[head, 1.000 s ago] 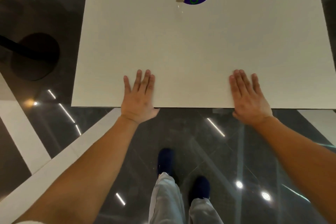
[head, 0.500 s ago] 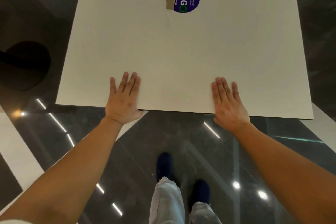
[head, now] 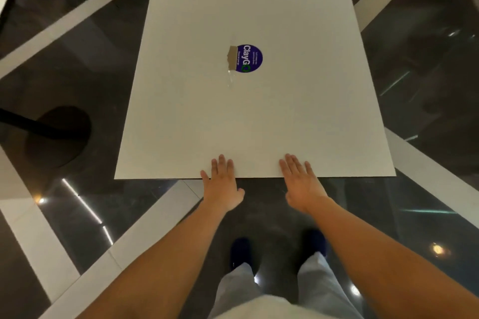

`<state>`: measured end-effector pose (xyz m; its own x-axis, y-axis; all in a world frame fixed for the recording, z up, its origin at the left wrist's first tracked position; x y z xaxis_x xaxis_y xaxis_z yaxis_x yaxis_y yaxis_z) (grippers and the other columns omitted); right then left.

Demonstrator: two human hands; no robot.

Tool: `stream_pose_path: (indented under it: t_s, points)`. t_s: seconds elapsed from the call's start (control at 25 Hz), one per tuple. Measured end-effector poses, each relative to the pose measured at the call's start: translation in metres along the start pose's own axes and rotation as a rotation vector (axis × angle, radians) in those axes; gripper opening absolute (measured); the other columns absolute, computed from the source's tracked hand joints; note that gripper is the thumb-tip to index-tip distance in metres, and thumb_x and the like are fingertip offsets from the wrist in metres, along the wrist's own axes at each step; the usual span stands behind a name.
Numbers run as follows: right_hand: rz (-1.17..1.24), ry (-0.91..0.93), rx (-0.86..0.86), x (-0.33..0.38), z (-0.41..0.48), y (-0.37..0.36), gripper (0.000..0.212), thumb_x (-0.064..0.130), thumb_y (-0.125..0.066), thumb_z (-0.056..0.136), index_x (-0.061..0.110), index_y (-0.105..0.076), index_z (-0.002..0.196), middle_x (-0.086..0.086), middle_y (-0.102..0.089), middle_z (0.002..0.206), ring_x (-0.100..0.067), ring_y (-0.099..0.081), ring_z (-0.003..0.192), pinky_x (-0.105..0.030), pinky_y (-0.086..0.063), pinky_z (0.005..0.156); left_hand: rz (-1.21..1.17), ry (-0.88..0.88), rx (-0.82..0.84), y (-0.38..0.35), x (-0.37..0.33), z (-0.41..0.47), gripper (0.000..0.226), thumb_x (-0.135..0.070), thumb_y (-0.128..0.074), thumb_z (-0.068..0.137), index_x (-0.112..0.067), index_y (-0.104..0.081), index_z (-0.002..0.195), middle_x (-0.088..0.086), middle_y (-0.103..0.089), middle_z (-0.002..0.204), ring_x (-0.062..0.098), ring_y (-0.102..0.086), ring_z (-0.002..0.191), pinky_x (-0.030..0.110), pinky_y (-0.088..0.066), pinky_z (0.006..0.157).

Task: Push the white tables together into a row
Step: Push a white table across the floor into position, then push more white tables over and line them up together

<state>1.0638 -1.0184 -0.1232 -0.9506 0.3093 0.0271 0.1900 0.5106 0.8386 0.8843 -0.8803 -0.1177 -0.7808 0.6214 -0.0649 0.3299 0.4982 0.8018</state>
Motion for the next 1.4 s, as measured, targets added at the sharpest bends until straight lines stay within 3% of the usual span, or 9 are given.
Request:
stream_pose_path:
  t_s: [0.28, 0.6, 0.88, 1.12, 1.4]
  points:
    - [-0.015, 0.208, 0.100, -0.081, -0.007, 0.024, 0.083, 0.025, -0.050, 0.093, 0.012, 0.004, 0.156, -0.013, 0.006, 0.165, -0.028, 0.005, 0.152, -0.051, -0.002, 0.122, -0.219, 0.127, 0.087, 0.003, -0.110, -0.025, 0.076, -0.042, -0.050, 0.094, -0.012, -0.016, 0.155, 0.014, -0.002, 0.165, 0.033, -0.006, 0.150, 0.061, -0.013, 0.118]
    - [-0.242, 0.517, 0.083, -0.149, -0.014, 0.064, 0.083, 0.018, -0.054, 0.093, 0.012, 0.000, 0.156, -0.014, 0.002, 0.165, -0.029, 0.002, 0.152, -0.052, -0.006, 0.122, -0.498, 0.388, -0.077, 0.017, -0.226, -0.064, 0.076, -0.043, -0.054, 0.091, -0.014, -0.023, 0.153, 0.012, -0.013, 0.163, 0.031, -0.013, 0.149, 0.062, -0.009, 0.118]
    - [-0.361, 0.677, 0.040, -0.170, -0.028, 0.069, 0.082, 0.019, -0.054, 0.094, 0.013, -0.001, 0.157, -0.013, -0.002, 0.165, -0.029, -0.003, 0.152, -0.051, -0.009, 0.122, -0.628, 0.604, -0.198, 0.002, -0.283, -0.099, 0.078, -0.042, -0.055, 0.090, -0.014, -0.021, 0.154, 0.013, -0.010, 0.164, 0.033, -0.012, 0.149, 0.061, -0.007, 0.117]
    - [-0.486, 0.824, 0.036, -0.221, -0.065, 0.056, 0.081, 0.022, -0.053, 0.095, 0.014, -0.001, 0.157, -0.013, -0.005, 0.165, -0.029, -0.006, 0.151, -0.050, -0.011, 0.122, -0.754, 0.767, -0.247, -0.024, -0.383, -0.127, 0.081, -0.045, -0.055, 0.089, -0.014, -0.019, 0.154, 0.014, -0.009, 0.164, 0.033, -0.009, 0.150, 0.063, -0.007, 0.117]
    - [-0.526, 0.835, 0.036, -0.307, -0.100, 0.050, 0.082, 0.020, -0.054, 0.094, 0.012, -0.002, 0.156, -0.015, -0.006, 0.164, -0.032, -0.007, 0.151, -0.053, -0.015, 0.120, -0.795, 0.763, -0.237, -0.017, -0.494, -0.127, 0.085, -0.046, -0.057, 0.089, -0.016, -0.015, 0.156, 0.012, -0.006, 0.165, 0.032, -0.003, 0.151, 0.062, -0.004, 0.117]
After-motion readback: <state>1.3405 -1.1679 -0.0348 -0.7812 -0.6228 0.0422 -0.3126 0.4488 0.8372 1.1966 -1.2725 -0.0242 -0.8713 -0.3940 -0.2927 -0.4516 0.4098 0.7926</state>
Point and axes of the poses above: each hand's wrist, its own z-axis towards the middle knuckle, its own y-axis out of the back of the hand, x = y × z, the point moved 2 cm from there along z, towards the middle knuckle
